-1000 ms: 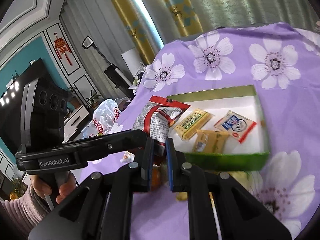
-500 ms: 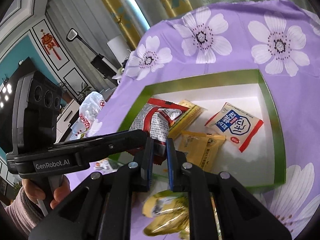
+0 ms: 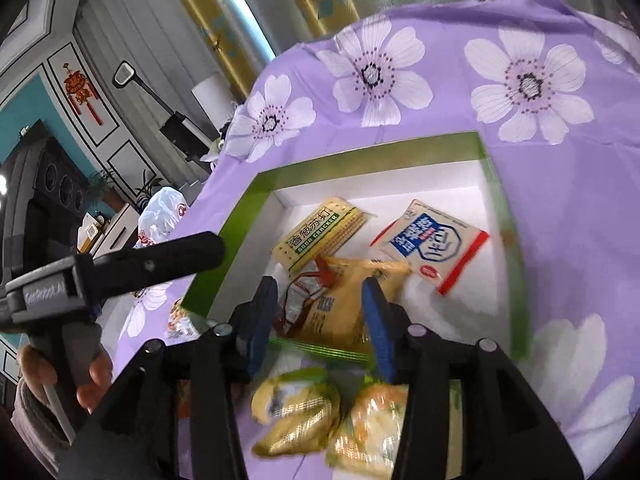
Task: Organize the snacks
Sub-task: 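Lower the wrapper into the green box and open the left gripper, then move the open left gripper back toward the loose snacks, then close the left gripper on the crinkled gold bag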
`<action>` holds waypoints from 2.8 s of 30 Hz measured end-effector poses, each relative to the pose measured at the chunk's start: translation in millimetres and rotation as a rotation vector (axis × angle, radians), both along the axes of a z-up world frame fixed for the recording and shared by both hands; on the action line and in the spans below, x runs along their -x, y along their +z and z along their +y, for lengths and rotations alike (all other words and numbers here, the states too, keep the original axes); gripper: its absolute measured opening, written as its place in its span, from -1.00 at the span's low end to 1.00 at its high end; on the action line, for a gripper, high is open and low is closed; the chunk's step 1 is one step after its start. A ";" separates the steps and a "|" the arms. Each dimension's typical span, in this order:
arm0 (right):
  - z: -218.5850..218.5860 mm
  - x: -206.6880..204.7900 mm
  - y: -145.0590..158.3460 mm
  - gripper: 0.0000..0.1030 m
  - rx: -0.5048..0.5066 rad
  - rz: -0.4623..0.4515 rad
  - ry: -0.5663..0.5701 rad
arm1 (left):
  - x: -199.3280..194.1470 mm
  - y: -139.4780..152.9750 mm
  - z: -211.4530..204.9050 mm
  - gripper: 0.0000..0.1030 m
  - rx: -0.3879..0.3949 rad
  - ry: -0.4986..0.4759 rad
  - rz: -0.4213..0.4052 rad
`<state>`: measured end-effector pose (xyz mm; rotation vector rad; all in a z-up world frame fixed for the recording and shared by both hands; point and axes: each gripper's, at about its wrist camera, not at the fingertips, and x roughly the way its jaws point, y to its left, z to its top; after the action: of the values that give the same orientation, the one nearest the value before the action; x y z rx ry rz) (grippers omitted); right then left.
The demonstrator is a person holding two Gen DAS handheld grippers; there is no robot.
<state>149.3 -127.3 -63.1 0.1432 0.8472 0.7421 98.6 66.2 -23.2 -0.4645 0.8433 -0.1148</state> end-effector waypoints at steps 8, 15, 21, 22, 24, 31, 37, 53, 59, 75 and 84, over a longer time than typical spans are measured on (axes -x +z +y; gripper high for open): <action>-38.5 51.6 20.3 0.14 -0.017 -0.050 -0.018 | 68.2 28.2 13.4 0.57 -0.002 0.042 -0.065; -62.1 86.4 24.1 0.22 -0.030 -0.058 -0.038 | 117.4 26.6 27.0 0.58 -0.025 0.103 -0.074; -70.3 104.8 18.0 0.31 -0.043 -0.042 -0.031 | 141.3 7.8 26.2 0.58 0.003 0.120 -0.040; -70.2 108.2 15.9 0.31 -0.039 -0.040 -0.029 | 143.3 3.7 23.2 0.58 0.017 0.108 -0.031; -70.4 114.4 9.9 0.32 -0.022 -0.041 -0.026 | 145.6 -2.4 15.1 0.58 0.044 0.075 -0.024; -62.5 124.4 -12.4 0.32 0.022 -0.020 0.022 | 137.4 -21.9 -21.7 0.58 0.118 -0.049 0.002; -52.4 126.2 -22.6 0.32 0.098 -0.051 0.057 | 125.8 -31.7 -43.5 0.58 0.100 -0.105 0.017; -22.7 104.7 -41.4 0.32 0.177 -0.118 0.155 | 68.0 -47.3 -81.1 0.58 -0.092 -0.194 0.023; -8.7 88.7 -48.3 0.32 0.215 -0.152 0.207 | 49.8 -60.8 -78.5 0.58 -0.105 -0.195 0.064; 25.4 59.2 -63.0 0.08 0.243 -0.152 0.299 | 34.3 -70.8 -70.4 -0.25 -0.091 -0.217 0.092; 25.7 64.8 -56.4 -0.04 0.231 -0.169 0.287 | 39.7 -60.0 -73.7 -0.26 -0.112 -0.229 0.059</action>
<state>84.5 -101.6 -119.6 -0.2493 0.7935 0.9038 58.9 -7.6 -83.2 -0.2659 0.9538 -0.2649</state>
